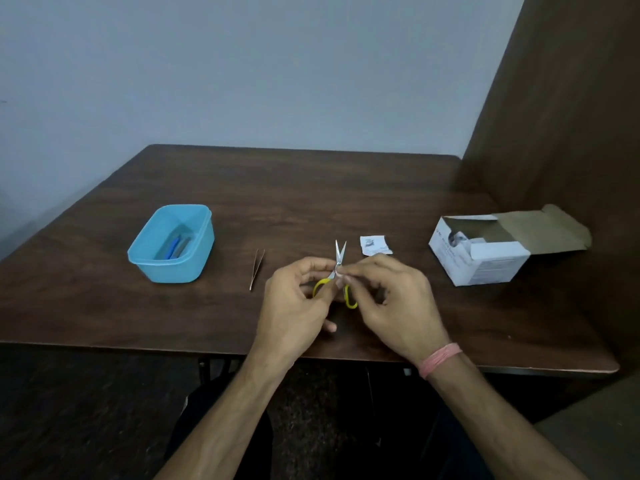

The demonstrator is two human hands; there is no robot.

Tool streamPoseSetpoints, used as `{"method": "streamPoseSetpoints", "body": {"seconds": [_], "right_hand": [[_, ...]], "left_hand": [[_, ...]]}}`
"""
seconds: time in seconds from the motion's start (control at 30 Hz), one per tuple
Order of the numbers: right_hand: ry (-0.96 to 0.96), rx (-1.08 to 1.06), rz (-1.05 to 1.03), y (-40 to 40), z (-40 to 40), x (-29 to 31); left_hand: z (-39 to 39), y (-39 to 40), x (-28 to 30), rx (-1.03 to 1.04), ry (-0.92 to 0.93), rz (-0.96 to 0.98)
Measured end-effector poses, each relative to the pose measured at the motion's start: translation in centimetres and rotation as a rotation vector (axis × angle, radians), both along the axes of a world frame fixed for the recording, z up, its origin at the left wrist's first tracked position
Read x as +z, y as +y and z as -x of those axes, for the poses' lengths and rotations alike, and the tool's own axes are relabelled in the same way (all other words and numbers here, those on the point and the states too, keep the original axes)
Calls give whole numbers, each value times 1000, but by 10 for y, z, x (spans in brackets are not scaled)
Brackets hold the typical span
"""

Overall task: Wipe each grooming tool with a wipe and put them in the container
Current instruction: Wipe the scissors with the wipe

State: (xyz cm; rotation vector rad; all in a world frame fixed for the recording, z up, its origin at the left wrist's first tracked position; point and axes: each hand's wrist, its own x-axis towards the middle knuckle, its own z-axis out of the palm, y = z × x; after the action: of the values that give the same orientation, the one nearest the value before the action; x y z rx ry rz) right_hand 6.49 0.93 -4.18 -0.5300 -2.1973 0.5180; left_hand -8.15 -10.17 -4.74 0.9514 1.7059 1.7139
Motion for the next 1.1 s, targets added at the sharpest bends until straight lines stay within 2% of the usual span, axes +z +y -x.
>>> {"method": "streamPoseSetpoints", "body": {"seconds": [0.33,0.6,0.73,0.9,1.1], "right_hand": [[-1,-139,57,3,0,2],[-38,-61,43,0,-2,1],[-6,-41,97,3,-2,1],[11,-32,264,8,-2,0],[16,-53,209,5,-2,1]], "left_hand": [[-3,-1,1,-10,39,10],[-4,-5,2,25,51,36],[-6,-6,4,0,70,47],[-7,-8,6,-21,84,58],[-9,-7,6,29,66,30]]}}
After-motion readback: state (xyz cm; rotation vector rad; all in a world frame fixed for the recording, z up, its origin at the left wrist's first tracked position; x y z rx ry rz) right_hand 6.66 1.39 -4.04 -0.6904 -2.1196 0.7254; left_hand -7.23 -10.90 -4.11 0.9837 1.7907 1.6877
